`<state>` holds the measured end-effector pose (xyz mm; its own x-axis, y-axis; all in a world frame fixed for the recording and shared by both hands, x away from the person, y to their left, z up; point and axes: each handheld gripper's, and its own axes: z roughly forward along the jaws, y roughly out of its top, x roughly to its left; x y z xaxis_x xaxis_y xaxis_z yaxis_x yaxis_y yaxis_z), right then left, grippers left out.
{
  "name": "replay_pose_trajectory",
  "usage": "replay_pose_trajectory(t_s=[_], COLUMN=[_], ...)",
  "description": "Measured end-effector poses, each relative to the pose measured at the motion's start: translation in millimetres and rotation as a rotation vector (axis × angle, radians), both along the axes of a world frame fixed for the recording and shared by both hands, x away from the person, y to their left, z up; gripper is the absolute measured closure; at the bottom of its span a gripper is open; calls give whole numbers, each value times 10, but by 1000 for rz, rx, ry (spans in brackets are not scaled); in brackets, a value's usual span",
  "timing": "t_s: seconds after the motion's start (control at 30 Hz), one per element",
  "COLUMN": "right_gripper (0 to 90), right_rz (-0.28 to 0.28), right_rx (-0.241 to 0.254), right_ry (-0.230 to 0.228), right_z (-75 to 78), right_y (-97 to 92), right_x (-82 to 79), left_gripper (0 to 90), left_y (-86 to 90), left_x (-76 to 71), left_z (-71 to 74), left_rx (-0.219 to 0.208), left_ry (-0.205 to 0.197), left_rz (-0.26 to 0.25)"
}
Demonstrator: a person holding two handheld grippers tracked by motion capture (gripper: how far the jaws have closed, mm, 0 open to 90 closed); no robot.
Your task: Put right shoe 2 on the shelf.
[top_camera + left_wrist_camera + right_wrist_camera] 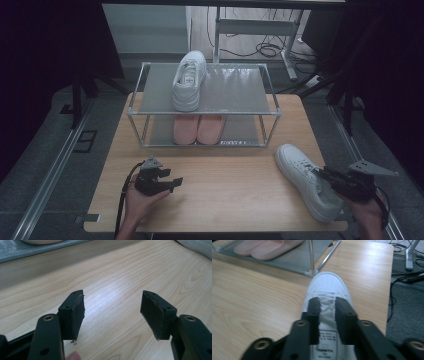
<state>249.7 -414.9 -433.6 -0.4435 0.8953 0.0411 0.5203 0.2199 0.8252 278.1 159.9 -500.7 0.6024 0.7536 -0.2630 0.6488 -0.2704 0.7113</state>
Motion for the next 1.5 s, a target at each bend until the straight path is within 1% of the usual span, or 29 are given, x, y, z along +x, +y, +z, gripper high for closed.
replay_pose_trajectory(t_s=[0.07, 0.13, 0.23, 0.33, 0.53, 0.73, 0.87, 0.97, 1.0, 1.1, 1.17, 1.2, 1.27, 1.33, 1.37, 1.5], right_gripper=[638, 592, 555, 550, 525, 516, 523, 528, 530, 586, 664, 681, 716, 745, 756, 779], right_rz=[-7, -9, 7, 9, 5, -3, -10, -4, -4, -38, -65, -76, -80, -82, -85, -87], right_rx=[-6, -5, -5, 5, 5, -25, -59, -73, -85, -143, -119, -116, -118, -126, -122, -79], right_ry=[-13, -17, -7, 7, 34, 55, 76, 92, 101, 127, 131, 141, 133, 126, 122, 112], right_z=[-18, -30, -48, -79, -123, -184, -237, -301, -330, -411, -418, -429, -443, -440, -440, -447], right_y=[-21, -35, -58, -82, -146, -148, -142, -106, -86, -46, -81, -94, -93, -85, -85, -113], right_x=[3, 11, 23, 27, 36, 78, 102, 147, 169, 227, 230, 236, 237, 236, 234, 230], left_gripper=[366, 365, 365, 365, 365, 364, 364, 364, 364, 361, 361, 361, 361, 361, 361, 361], left_y=[-11, -10, 5, 14, 15, 8, 11, 2, -2, -6, -4, -6, -9, -11, -10, -4], left_x=[-2, -5, -6, -4, -3, -1, -3, 0, -1, 0, 2, 2, 2, 1, 1, 0], left_z=[-3, -3, 3, 5, 4, 0, 2, -4, -6, -8, -10, -10, -11, -12, -11, -7], left_rx=[2, 3, 1, 0, 0, 5, 3, 4, 6, 8, 9, 8, 8, 9, 8, 9], left_ry=[1, 1, -3, -3, -3, -1, -2, 1, 2, 4, 5, 6, 5, 5, 4, 4], left_rz=[-4, -4, 0, 1, 2, 1, 2, -2, -4, -6, -4, -4, -6, -6, -6, -3])
